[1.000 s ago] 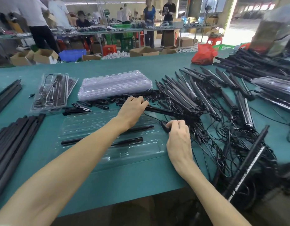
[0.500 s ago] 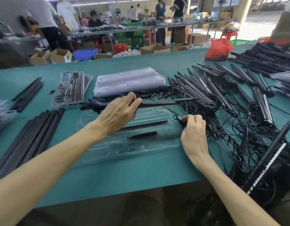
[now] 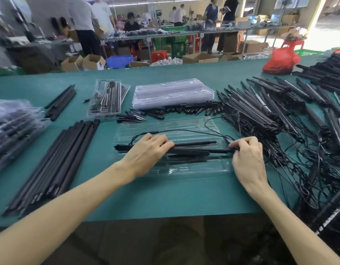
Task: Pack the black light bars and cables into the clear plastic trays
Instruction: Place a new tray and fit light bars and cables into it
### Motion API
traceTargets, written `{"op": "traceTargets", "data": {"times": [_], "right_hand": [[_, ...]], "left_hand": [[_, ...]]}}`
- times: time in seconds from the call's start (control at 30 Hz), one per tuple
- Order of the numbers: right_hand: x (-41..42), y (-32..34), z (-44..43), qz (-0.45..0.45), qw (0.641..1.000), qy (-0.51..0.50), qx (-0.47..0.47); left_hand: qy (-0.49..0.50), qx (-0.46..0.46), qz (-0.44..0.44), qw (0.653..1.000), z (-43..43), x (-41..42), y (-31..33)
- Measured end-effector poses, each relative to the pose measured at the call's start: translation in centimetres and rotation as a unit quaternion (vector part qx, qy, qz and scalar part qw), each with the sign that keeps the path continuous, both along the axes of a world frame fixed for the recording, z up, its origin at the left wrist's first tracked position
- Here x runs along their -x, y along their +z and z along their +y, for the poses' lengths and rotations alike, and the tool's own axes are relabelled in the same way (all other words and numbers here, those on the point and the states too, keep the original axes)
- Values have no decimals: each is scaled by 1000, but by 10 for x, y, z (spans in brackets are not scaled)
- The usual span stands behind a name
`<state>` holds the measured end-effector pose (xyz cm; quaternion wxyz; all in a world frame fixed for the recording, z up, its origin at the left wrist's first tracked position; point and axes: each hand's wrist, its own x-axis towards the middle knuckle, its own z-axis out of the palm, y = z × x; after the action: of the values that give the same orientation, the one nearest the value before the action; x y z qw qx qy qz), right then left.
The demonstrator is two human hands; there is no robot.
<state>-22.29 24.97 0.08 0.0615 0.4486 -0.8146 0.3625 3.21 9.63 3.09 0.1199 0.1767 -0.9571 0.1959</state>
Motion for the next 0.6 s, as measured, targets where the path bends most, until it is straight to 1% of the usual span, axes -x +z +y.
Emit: {"op": "traceTargets", "data": {"times": [0.1,0.2,0.3,0.4,0.47,0.6], "right_hand": [[-2,2,2,-9,1000,3,-2],[-3,3,3,-11,1000,4,-7],[-3,3,3,-11,1000,5,-8],[-3,3,4,-11,1000,6,-9],[-3,3,4,-13,1000,6,-10],[-3,3,3,-10,1000,4,-13]], "left_hand": [[37,-12,12,999,3,1,-2],[68,11,19,997,5,1,-1],[84,19,3,996,9,4,-1],[75,19,-10,997,6,6,-3],[52,23,-1,998,1,5,-6],[38,-20,25,999,0,4,-8]]}}
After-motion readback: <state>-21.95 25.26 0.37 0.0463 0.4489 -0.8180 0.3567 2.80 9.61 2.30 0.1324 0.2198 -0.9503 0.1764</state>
